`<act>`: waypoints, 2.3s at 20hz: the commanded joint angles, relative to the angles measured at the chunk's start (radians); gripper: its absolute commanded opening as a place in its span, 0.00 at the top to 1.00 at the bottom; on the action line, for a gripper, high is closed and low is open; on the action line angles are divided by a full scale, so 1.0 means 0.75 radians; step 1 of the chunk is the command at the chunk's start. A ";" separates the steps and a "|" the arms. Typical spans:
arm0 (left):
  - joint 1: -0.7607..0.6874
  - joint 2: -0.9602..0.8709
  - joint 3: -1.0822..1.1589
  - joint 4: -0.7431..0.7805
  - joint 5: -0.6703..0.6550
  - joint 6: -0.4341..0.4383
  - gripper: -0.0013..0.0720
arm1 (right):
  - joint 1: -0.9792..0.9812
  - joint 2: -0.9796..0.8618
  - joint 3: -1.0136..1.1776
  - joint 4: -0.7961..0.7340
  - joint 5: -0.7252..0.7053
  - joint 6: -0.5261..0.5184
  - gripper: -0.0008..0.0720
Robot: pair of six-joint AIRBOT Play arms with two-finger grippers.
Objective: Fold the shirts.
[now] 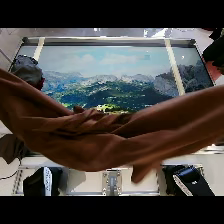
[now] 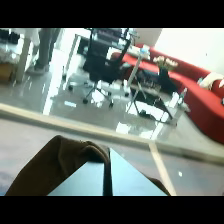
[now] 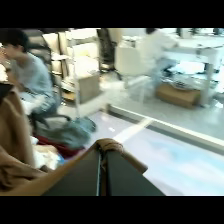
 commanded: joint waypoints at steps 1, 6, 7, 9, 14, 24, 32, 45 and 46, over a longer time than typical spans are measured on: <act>0.007 -0.222 0.041 0.042 -0.389 0.004 0.97 | 0.000 -0.045 -0.004 -0.378 0.315 0.131 0.97; -0.249 -0.708 -0.002 0.079 -0.397 0.073 0.97 | 0.000 -0.222 -0.409 -0.450 0.469 0.155 0.97; -0.334 -0.812 -0.002 0.117 -0.350 0.074 0.97 | 0.000 -0.268 -0.521 -0.448 0.397 0.155 0.97; -0.495 -1.028 -0.002 0.253 -0.174 0.071 0.97 | -0.001 -0.360 -0.732 -0.447 0.196 0.155 0.97; -0.684 -1.455 0.009 0.326 0.360 -0.078 0.97 | -0.117 -0.721 -0.992 -0.430 -0.170 0.155 0.97; -0.717 -1.528 0.073 0.193 0.644 -0.092 0.96 | -0.261 -1.029 -0.811 -0.368 -0.669 0.156 0.97; -0.568 -1.112 0.100 0.170 0.376 -0.093 0.14 | -0.287 -1.025 -0.438 -0.454 -0.345 0.153 0.30; -0.113 -0.149 -1.121 0.423 -0.009 -0.777 0.16 | -0.604 -0.787 -0.659 -0.196 0.079 -0.112 0.30; -0.113 -0.153 -1.183 0.337 -0.007 -0.776 0.16 | -0.604 -0.787 -0.659 -0.157 0.066 -0.135 0.30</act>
